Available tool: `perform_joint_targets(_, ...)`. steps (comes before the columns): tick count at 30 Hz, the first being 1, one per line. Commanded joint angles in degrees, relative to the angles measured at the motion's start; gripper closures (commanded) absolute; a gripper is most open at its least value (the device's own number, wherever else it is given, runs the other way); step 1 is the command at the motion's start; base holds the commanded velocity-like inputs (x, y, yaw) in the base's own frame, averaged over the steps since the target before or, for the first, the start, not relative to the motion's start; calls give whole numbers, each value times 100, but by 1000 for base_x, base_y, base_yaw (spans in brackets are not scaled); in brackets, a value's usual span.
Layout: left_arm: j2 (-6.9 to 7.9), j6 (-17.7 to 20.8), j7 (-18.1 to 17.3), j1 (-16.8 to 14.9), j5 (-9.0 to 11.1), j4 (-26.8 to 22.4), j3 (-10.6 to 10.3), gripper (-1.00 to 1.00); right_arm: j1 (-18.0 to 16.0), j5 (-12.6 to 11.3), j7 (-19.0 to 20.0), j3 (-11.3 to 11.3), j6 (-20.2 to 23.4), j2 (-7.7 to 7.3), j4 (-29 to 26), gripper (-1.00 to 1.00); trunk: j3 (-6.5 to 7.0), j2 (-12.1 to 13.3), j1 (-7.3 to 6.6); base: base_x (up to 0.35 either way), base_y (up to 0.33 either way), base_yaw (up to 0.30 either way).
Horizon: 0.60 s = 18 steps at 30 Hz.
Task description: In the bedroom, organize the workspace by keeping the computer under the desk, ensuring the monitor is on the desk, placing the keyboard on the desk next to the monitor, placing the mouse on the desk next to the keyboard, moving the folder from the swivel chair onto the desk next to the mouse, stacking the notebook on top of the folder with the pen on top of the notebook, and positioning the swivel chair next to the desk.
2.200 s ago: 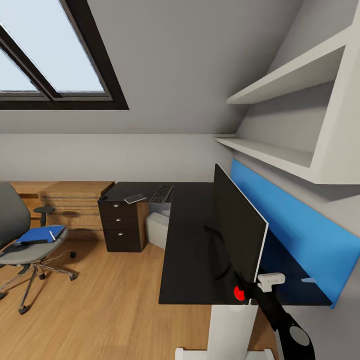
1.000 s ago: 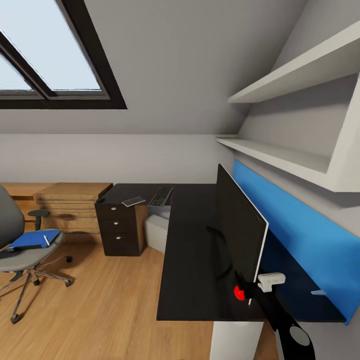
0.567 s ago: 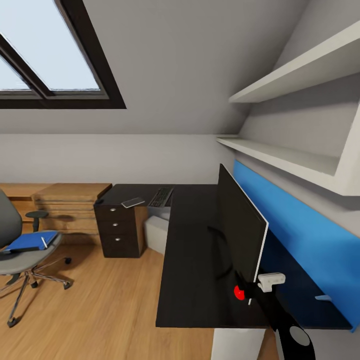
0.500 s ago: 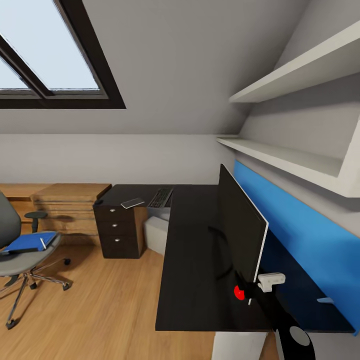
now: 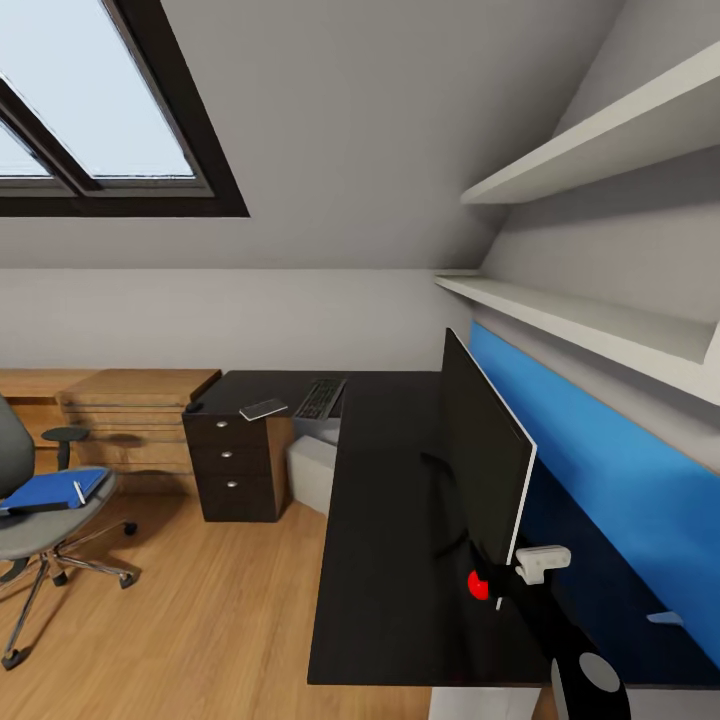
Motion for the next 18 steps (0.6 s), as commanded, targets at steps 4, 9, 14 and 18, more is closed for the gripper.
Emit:
perform_joint_targets(4, 0, -6, -60, -5, 18, 6, 42, -100, -8, 60, 30, -91, -36, 8, 0, -100, -7, -5, 0, 2, -77, 0)
perform_joint_targets(9, 5, -6, -60, -3, 18, 6, 40, -100, -8, 53, 30, -156, -36, 8, 3, -100, -7, -5, 0, 0, -194, 0)
perform_joint_targets(14, 8, -6, -60, -4, 18, 6, 44, -100, -8, 55, 30, -170, -36, 8, 2, -100, -7, -5, 0, 0, -59, 0)
perform_joint_targets(18, 9, -6, -60, -4, 20, 6, 43, -100, -8, 57, 30, -173, -36, 8, 4, -100, -7, -5, 0, 0, -12, 0)
